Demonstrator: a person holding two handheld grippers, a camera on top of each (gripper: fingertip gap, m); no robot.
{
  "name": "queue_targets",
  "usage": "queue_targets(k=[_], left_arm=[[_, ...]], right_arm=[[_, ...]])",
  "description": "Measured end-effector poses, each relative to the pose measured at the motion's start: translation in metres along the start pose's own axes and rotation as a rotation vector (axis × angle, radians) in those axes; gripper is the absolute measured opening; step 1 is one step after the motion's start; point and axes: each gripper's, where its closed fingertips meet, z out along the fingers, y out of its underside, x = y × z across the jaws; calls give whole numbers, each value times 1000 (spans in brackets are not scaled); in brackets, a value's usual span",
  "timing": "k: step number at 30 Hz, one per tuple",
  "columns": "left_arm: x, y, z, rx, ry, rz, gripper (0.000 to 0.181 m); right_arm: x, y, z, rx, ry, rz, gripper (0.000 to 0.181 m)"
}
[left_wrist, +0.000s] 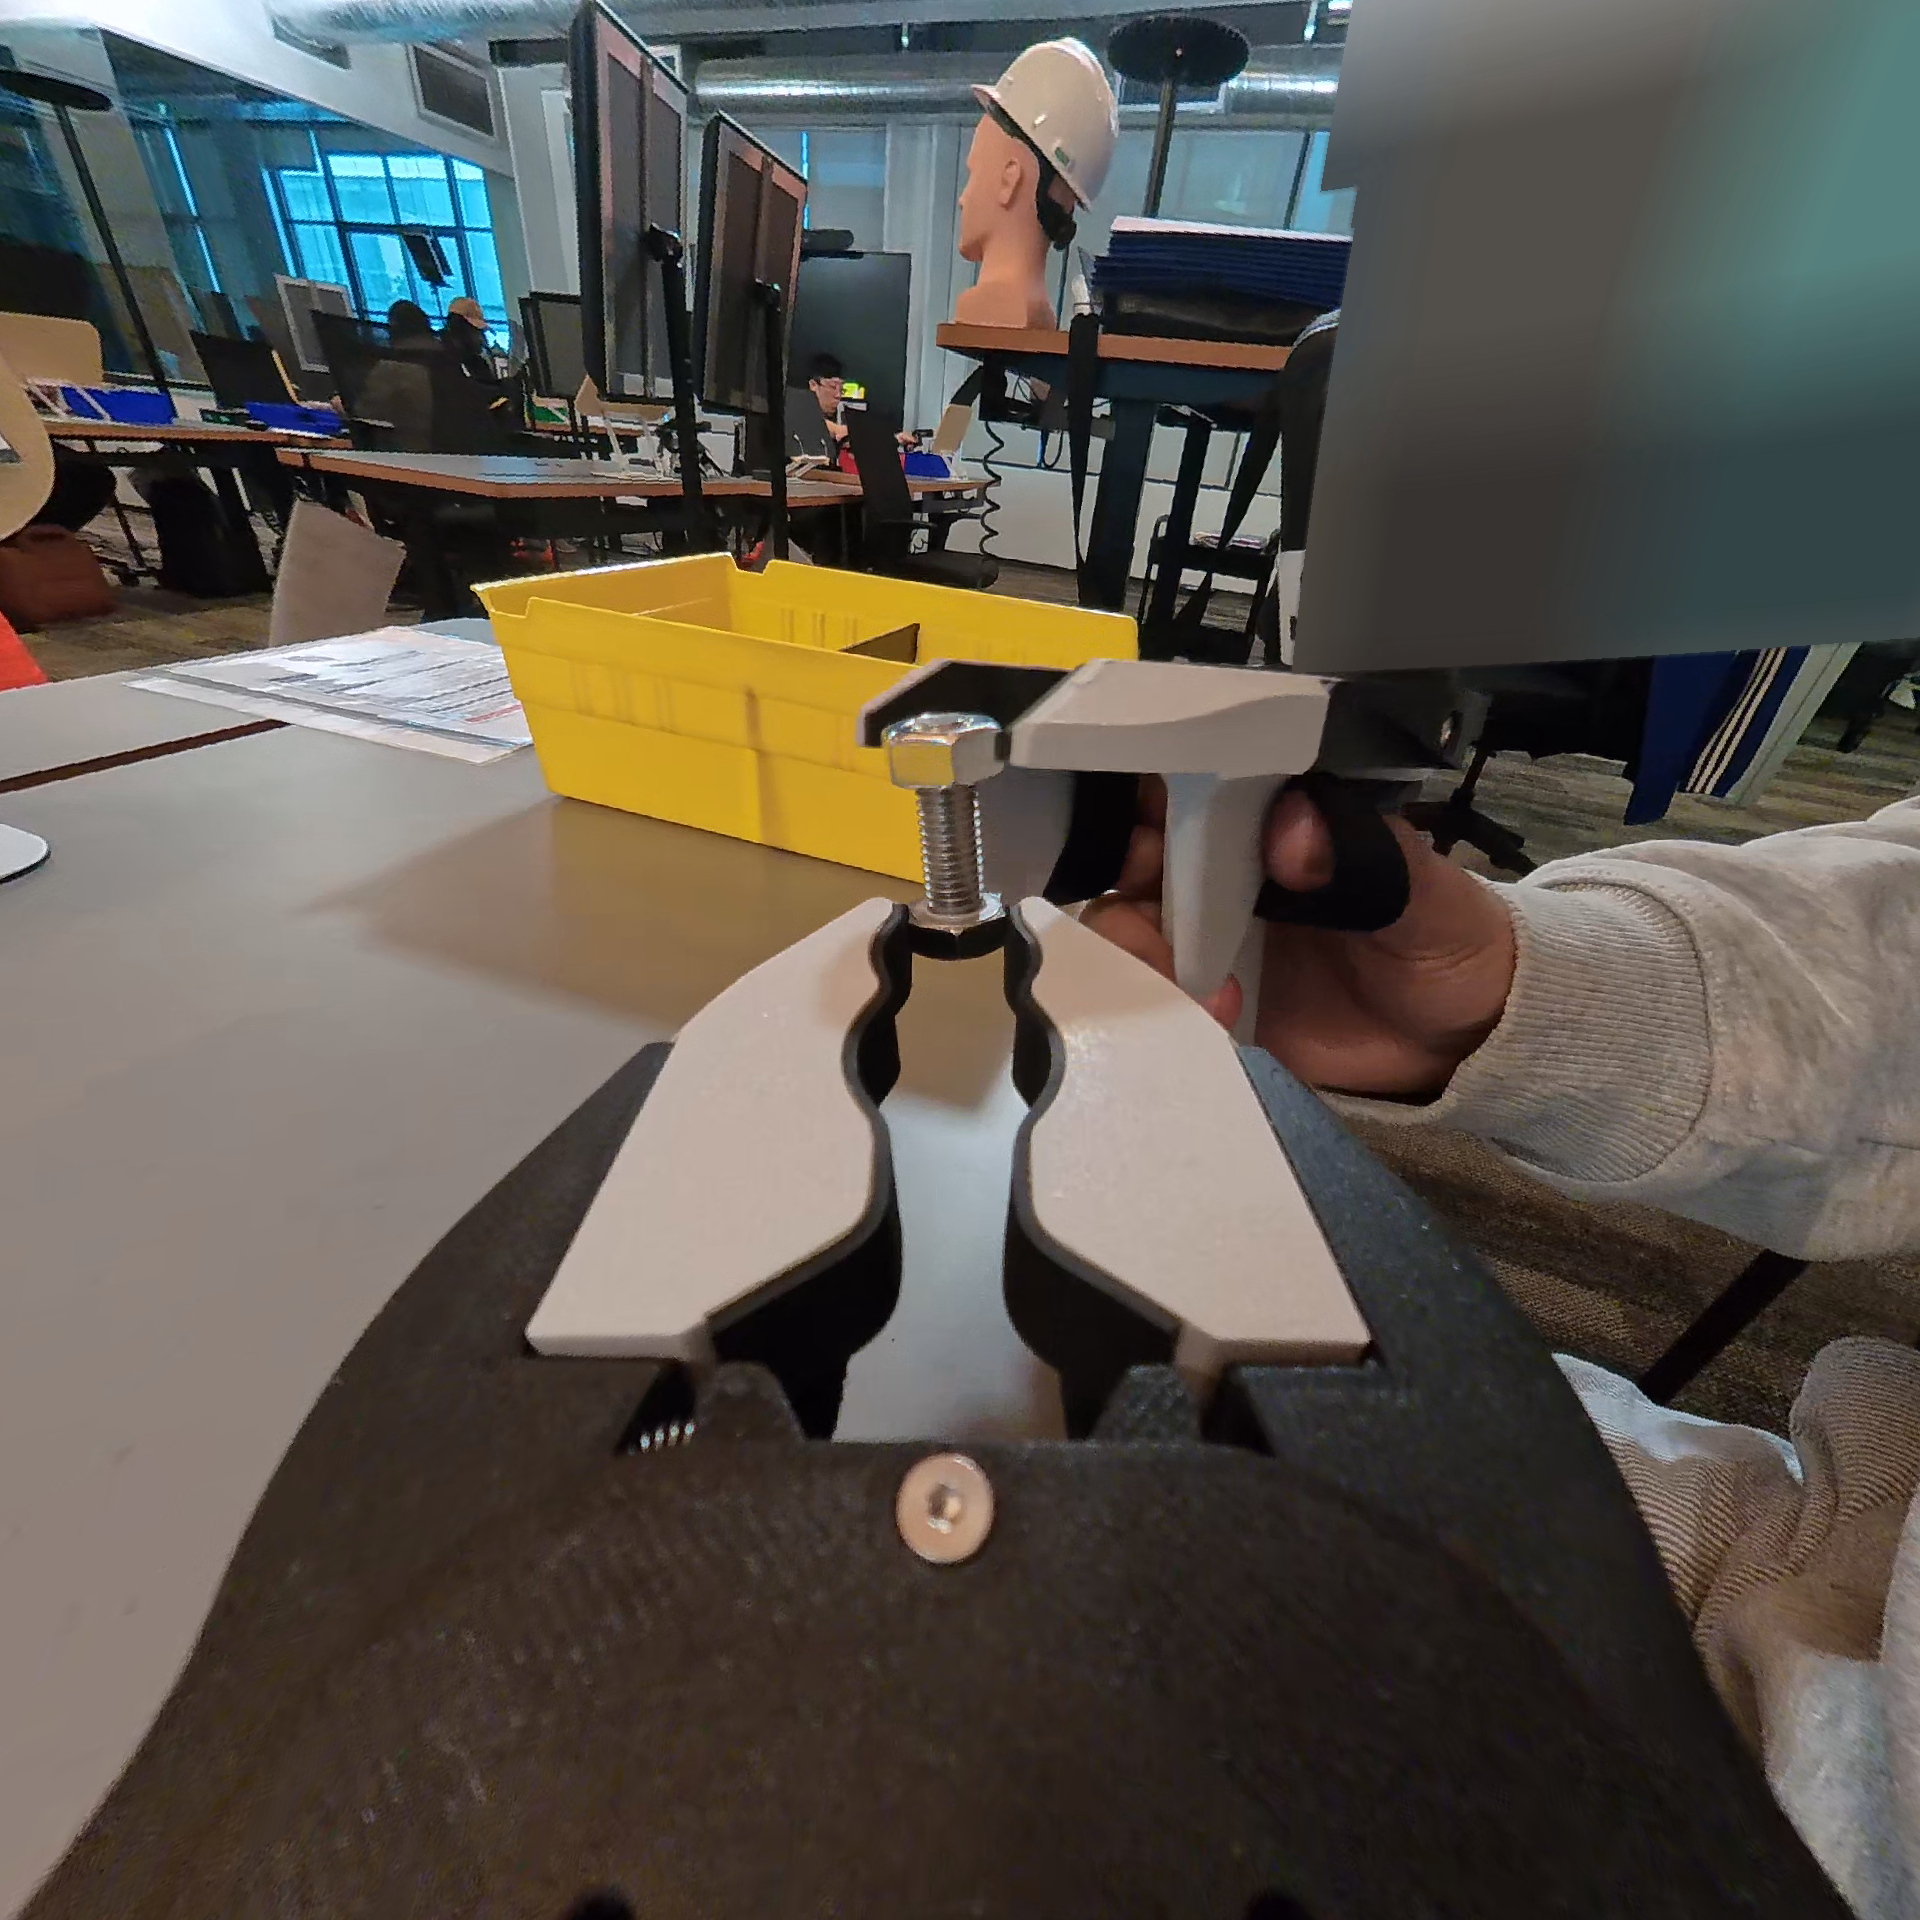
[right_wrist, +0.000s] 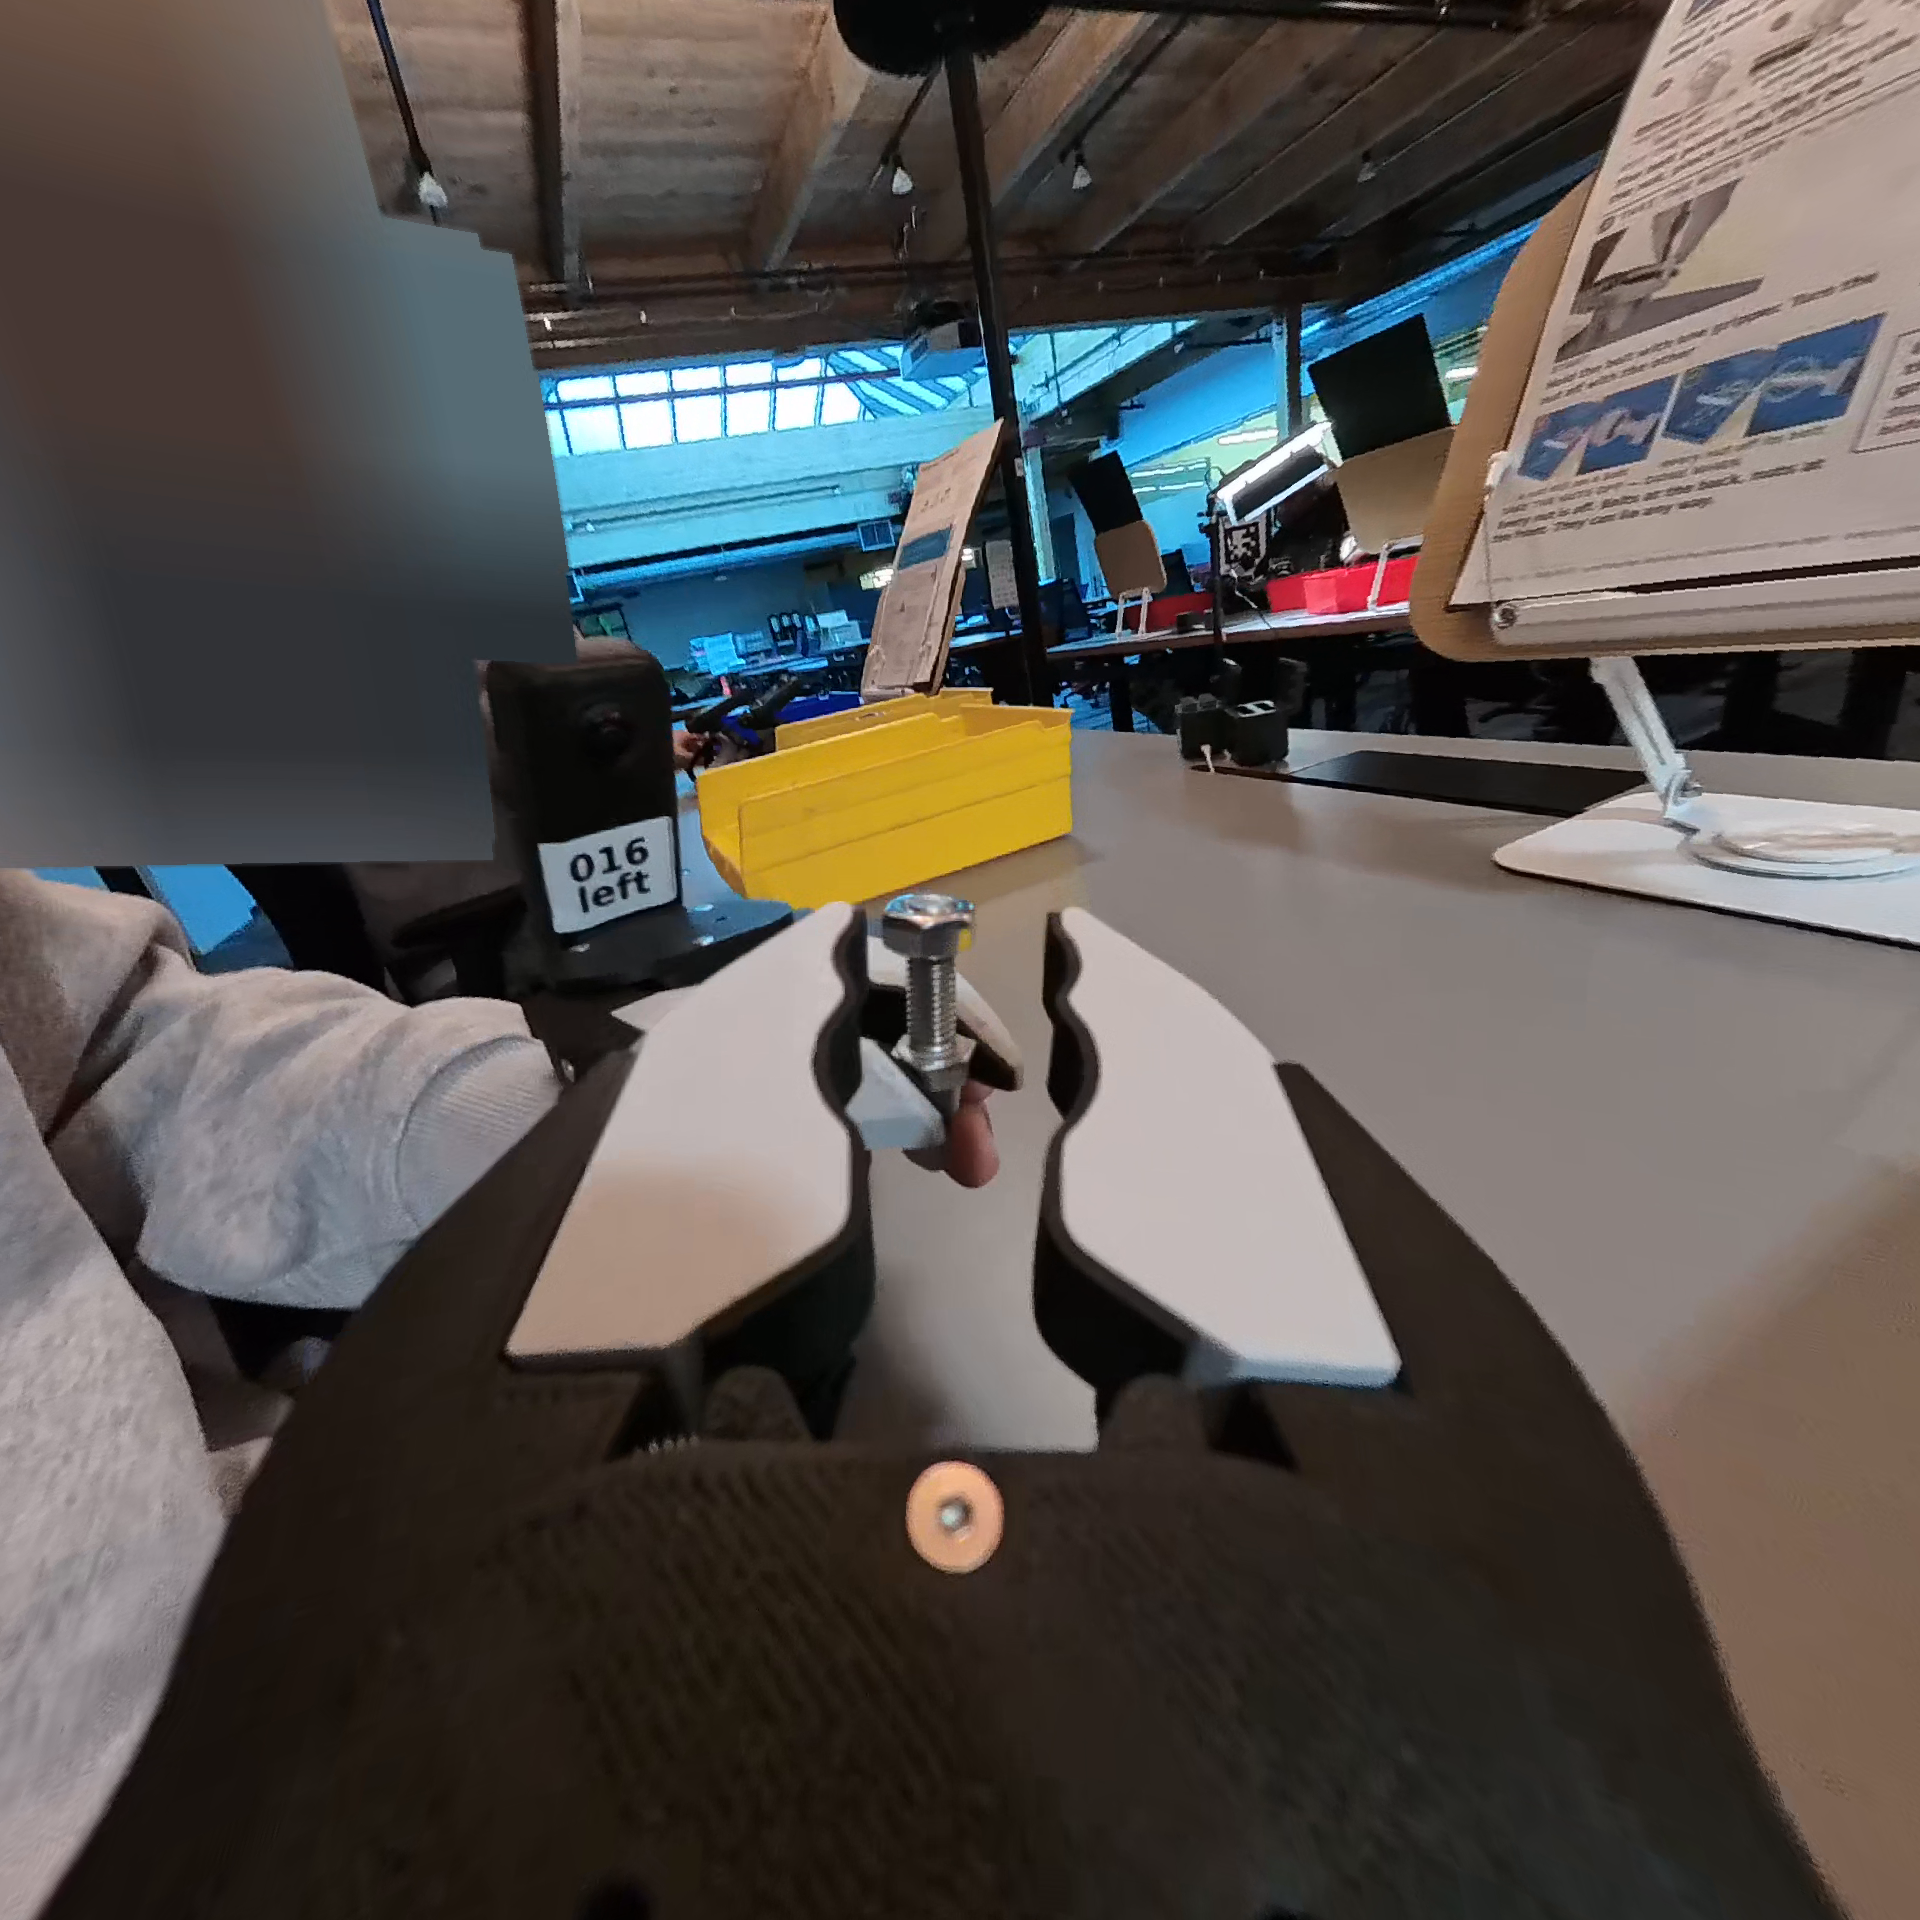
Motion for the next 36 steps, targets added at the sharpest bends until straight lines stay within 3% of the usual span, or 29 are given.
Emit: queue_targets(k=[7, 14, 22, 30, 36], left_arm=[[-1, 0, -1, 3, -2, -14, 17], [0, 0, 0, 0, 0, -1, 17], [0, 0, 0, 1, 0, -8, 17], [0, 0, 0, 0, 0, -4, 17], [-1, 0, 0, 2, -1, -10, 17]], right_arm=[[12, -2, -5, 11, 49, 27, 26], [-1, -1, 0, 2, 3, -8, 31], [18, -6, -9, 37, 69, 57, 26], [0, -3, -1, 12, 15, -11, 31], [14, -2, -6, 17, 64, 33, 27]])
